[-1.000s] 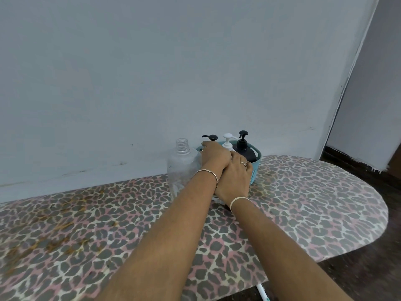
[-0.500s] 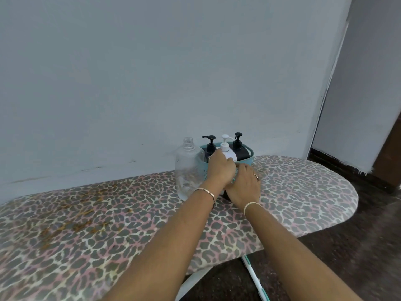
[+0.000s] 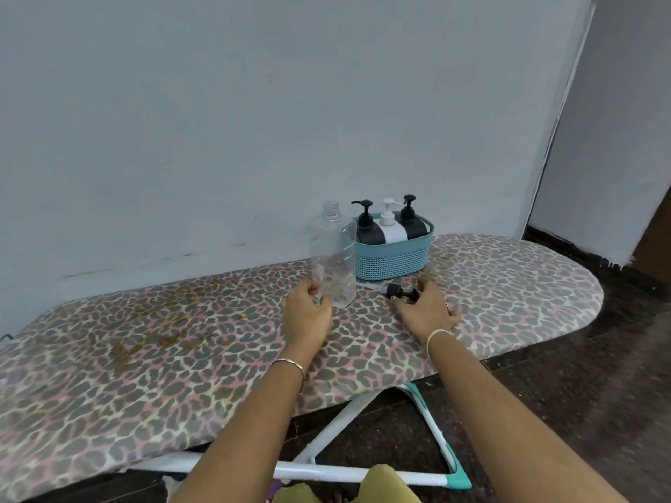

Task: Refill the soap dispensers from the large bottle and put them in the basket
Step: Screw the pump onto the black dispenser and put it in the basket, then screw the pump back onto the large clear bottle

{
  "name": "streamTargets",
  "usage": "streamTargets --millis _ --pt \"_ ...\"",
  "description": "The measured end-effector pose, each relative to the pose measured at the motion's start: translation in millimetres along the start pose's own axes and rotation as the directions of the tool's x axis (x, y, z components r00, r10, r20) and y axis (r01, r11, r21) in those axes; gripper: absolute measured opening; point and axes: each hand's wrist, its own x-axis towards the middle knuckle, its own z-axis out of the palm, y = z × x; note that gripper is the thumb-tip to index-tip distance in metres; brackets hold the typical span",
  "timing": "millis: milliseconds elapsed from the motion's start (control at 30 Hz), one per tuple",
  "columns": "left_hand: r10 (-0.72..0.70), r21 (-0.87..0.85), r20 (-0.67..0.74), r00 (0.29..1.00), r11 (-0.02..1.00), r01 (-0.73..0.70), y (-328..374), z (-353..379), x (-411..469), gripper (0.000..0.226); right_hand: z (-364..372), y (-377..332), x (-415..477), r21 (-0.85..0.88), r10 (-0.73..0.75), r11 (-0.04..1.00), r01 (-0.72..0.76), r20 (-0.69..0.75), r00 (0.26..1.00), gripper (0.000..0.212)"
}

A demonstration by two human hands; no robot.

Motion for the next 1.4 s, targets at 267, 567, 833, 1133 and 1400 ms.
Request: streamTargets --millis 267,567,833,1133,1400 --pt "-0.072 0.465 0.242 0.968 0.884 -0.051 -27.1 -3.5 15.1 0.063 17.7 5.2 12.0 -0.088 -0.047 0.995 0.045 -0.012 0.999 0.063" --pt "-0.03 0.602 0.3 0.953 0.782 -0.165 -31.9 -2.7 17.3 0.068 25.9 13.4 16.5 -0.062 -0.101 0.993 0.098 -0.048 0.994 0.039" --pt "-0.023 0.588 0.323 0.946 0.788 -0.181 -32.2 -8.0 18.7 0.071 15.8 5.0 3.3 0.112 -0.102 0.987 0.115 -0.116 0.988 0.034" --pt "-0.112 0.537 0.371 0.922 0.836 -0.114 -19.1 -16.1 18.9 0.06 -15.8 -31.6 5.2 0.824 0.11 0.564 0.057 -0.144 0.983 0.04" --pt "0.073 0.126 0.292 0.954 0.986 -0.114 26.8 -32.1 32.7 0.099 -57.2 -91.9 18.4 0.731 0.031 0.576 0.366 -0.468 0.883 0.028"
